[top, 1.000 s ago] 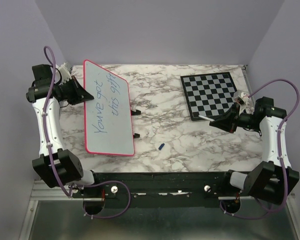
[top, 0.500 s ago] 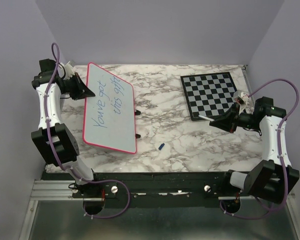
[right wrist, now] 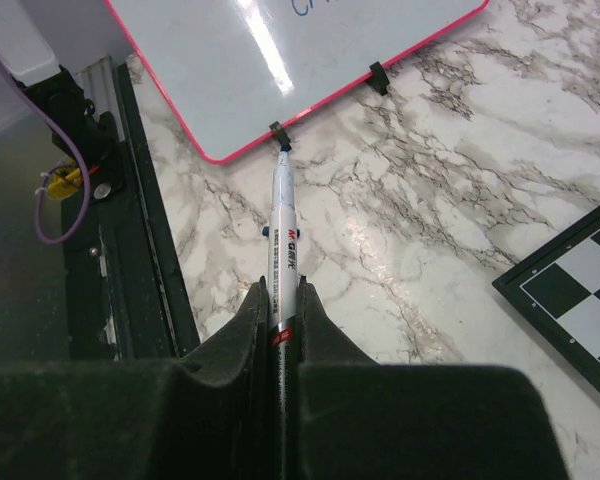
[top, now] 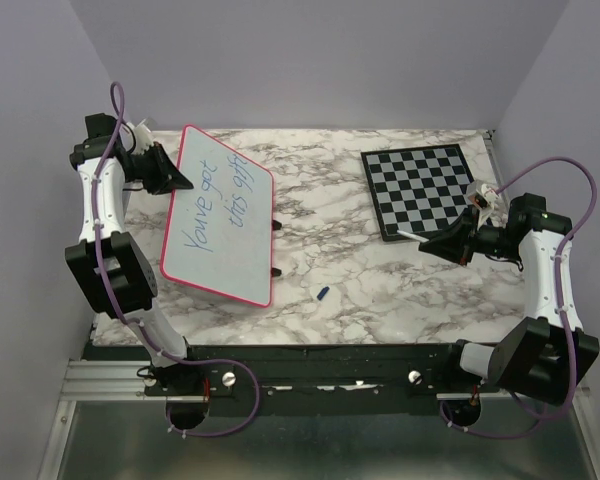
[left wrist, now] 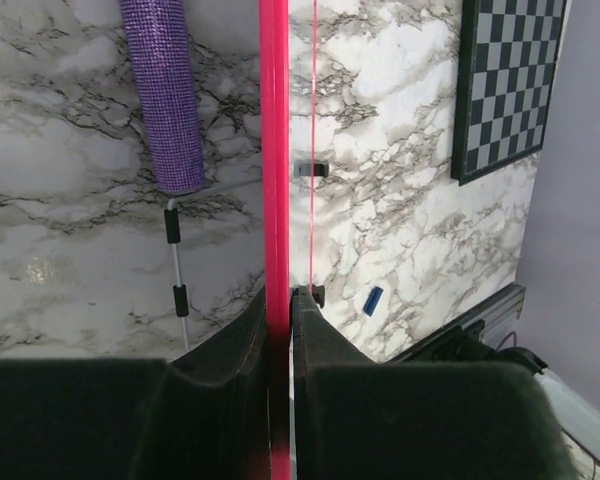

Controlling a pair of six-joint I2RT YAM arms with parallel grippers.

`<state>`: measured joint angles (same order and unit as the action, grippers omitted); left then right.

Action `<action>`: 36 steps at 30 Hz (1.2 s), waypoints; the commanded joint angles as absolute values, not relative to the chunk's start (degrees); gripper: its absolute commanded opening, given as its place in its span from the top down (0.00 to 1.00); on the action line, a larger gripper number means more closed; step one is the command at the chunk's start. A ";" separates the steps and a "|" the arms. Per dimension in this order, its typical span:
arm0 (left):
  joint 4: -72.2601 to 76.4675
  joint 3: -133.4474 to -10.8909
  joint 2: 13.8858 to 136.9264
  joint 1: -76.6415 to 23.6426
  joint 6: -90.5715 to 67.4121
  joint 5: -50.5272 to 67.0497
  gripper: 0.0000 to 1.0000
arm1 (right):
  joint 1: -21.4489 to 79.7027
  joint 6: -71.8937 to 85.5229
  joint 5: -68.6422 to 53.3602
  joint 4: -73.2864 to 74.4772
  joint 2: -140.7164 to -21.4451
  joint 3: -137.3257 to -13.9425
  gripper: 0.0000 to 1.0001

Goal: Write a sentence on the whiteboard
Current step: Adjust the whiteboard on the whiteboard stand.

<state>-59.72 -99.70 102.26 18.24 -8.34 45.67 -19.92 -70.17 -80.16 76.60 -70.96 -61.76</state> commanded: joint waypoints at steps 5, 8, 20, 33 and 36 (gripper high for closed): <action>-58.36 -101.25 104.76 18.81 -5.98 43.95 0.69 | -19.69 -71.81 -79.89 87.36 -71.11 -61.79 1.00; -58.36 -101.25 104.94 19.16 -5.98 43.42 0.66 | -19.69 -71.81 -79.72 87.45 -71.28 -61.79 0.99; -58.53 -100.90 104.68 19.69 -5.63 41.75 0.45 | -19.69 -71.98 -79.63 87.45 -71.02 -61.79 0.99; -57.92 -99.23 103.80 21.18 -5.80 40.52 0.36 | -19.69 -71.98 -79.45 87.45 -70.49 -61.70 1.00; -57.74 -98.70 103.71 21.36 -5.89 40.34 0.36 | -19.69 -71.98 -79.54 87.45 -70.31 -61.70 1.00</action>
<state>-58.24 -99.44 105.08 21.04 -6.20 40.47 -19.92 -70.57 -79.75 76.60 -70.96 -61.76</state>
